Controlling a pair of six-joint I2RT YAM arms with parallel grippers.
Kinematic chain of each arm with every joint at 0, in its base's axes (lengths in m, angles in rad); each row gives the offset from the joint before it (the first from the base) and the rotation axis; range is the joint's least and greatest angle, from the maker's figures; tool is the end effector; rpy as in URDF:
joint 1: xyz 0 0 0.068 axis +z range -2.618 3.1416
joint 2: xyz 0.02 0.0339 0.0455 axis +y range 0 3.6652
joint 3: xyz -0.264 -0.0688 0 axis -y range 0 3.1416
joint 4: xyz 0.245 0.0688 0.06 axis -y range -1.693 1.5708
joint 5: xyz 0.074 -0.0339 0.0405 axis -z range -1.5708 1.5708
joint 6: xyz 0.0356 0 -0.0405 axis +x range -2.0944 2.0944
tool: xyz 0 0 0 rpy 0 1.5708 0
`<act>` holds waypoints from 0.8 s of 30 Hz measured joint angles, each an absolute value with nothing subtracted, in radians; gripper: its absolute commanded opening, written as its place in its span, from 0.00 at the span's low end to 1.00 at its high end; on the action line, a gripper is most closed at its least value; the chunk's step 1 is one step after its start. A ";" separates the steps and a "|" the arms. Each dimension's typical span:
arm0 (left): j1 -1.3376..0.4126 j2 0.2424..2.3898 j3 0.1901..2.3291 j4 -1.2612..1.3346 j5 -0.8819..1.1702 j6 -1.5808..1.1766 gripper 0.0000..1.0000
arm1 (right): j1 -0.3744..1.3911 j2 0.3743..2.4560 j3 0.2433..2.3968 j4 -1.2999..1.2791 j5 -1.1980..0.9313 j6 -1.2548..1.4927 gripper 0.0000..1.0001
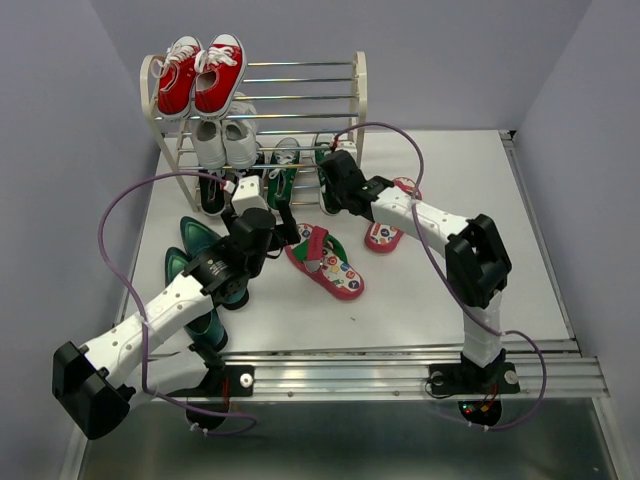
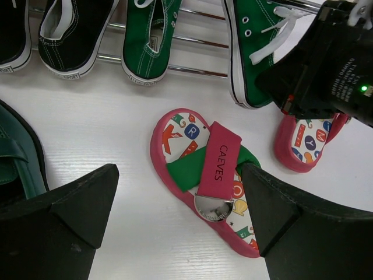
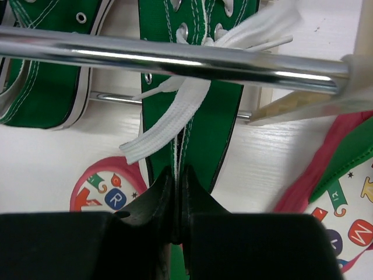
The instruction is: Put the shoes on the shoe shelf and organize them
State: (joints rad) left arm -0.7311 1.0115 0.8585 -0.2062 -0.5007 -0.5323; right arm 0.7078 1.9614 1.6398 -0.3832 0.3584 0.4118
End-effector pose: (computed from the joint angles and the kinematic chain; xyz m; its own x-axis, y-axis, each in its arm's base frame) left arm 0.1824 -0.1407 0.3222 -0.3530 -0.2815 -0.8923 0.0836 0.9404 -0.3297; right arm 0.3528 0.2855 0.2676 -0.6135 -0.0317 -0.7890 -0.1749 0.9798 0.0966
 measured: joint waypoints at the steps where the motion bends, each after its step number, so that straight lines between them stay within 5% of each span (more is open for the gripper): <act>1: -0.731 1.011 0.859 -0.206 -0.501 -0.532 0.99 | 0.710 1.979 1.651 -0.382 0.374 0.419 0.01; 19: -0.731 0.972 0.830 -0.199 -0.501 -0.532 0.99 | 0.734 2.122 1.749 -0.360 0.454 0.439 0.01; 24: -0.731 0.971 0.830 -0.199 -0.501 -0.532 0.99 | 0.735 2.167 1.797 -0.371 0.494 0.461 0.13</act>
State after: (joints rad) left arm -0.7311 0.9710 0.8303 -0.1986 -0.5011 -0.5323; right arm 0.7353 2.1666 1.7966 -0.3710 0.4938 0.4614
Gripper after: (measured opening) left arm 0.986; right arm 0.086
